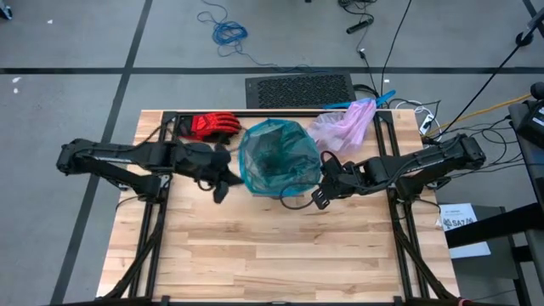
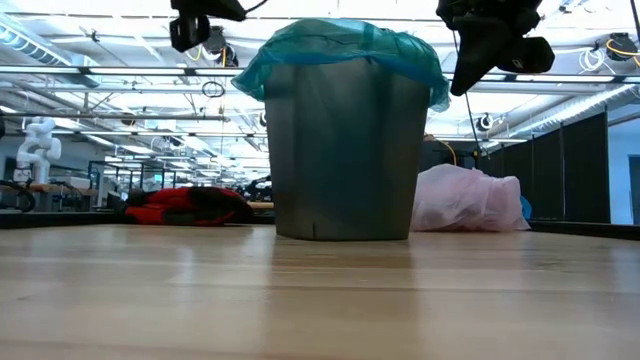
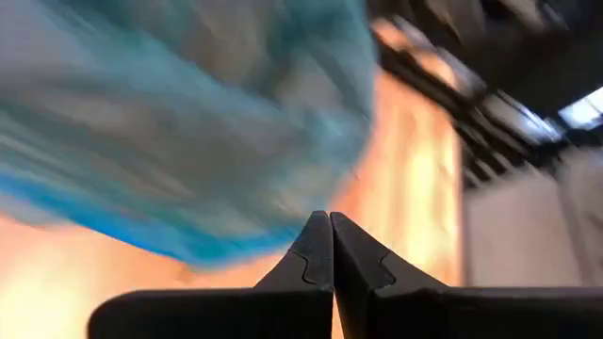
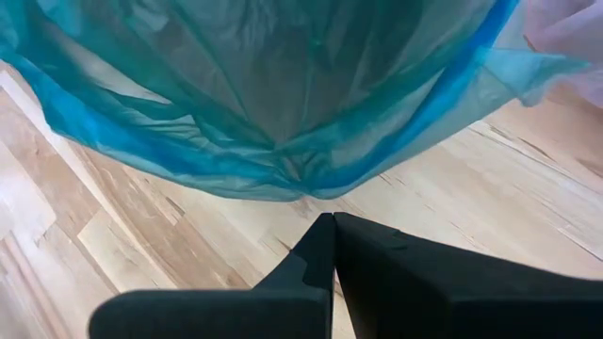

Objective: Place trash/remove bag and relplace
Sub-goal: Insert the new blue trash bag into the trash bin

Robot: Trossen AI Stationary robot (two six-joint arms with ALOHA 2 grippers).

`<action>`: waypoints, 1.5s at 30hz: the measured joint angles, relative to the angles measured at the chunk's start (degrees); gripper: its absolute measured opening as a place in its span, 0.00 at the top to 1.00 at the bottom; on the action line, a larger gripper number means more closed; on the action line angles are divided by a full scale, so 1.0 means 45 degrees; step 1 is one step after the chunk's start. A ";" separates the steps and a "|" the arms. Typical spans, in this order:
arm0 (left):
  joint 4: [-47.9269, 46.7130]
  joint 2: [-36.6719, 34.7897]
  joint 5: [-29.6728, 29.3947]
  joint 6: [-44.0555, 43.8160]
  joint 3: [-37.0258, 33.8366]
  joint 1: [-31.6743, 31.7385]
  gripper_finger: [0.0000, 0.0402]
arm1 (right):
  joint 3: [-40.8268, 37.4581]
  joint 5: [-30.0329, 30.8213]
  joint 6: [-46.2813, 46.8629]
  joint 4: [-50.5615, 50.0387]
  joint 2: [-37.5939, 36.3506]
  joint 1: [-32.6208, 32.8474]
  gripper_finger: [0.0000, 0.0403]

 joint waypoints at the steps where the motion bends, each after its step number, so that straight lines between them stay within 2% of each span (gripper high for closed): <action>1: 0.0045 -0.0167 -0.0664 0.0024 0.0000 0.0143 1.00 | 0.0000 0.0000 0.0048 0.0002 0.0000 0.0000 1.00; 4: 0.0060 -0.0415 -0.2669 0.0004 0.0005 0.0902 1.00 | 0.0000 -0.0005 0.0170 0.0026 0.0000 0.0000 1.00; 7: 0.0050 -0.0383 -0.2780 0.0135 0.0005 0.2109 1.00 | 0.0000 -0.0010 0.0235 0.0067 0.0000 0.0000 1.00; 13: 0.1333 0.0036 -0.0156 0.0466 -0.1300 0.4432 1.00 | -0.0005 -0.0010 0.0267 0.0221 0.0000 0.0000 1.00; 18: 0.4467 0.0083 0.1579 -0.0299 -0.2813 0.5583 1.00 | -0.0005 -0.0005 0.0406 0.0219 0.0000 0.0078 1.00; 28: 0.5767 0.1151 0.2446 -0.1307 -0.4721 0.5606 1.00 | -0.0005 0.0000 0.0366 0.0207 0.0000 0.0083 1.00; 32: 0.6396 0.1222 0.2803 -0.1701 -0.4634 0.5460 1.00 | -0.0005 0.0000 0.0362 0.0202 0.0000 0.0083 1.00; 38: 0.6206 0.0020 0.2884 -0.1695 -0.3917 0.5661 1.00 | 0.0037 -0.0006 0.0463 0.0105 -0.0017 0.0083 1.00; 43: 0.4409 -0.1319 0.2747 -0.1524 -0.3677 0.6132 1.00 | 0.0595 -0.0001 0.0762 -0.1014 -0.0649 0.0177 1.00; 45: 0.3770 -0.1749 0.2458 -0.1355 -0.3677 0.6288 1.00 | 0.0754 0.0649 0.1265 -0.1619 -0.1137 0.0377 1.00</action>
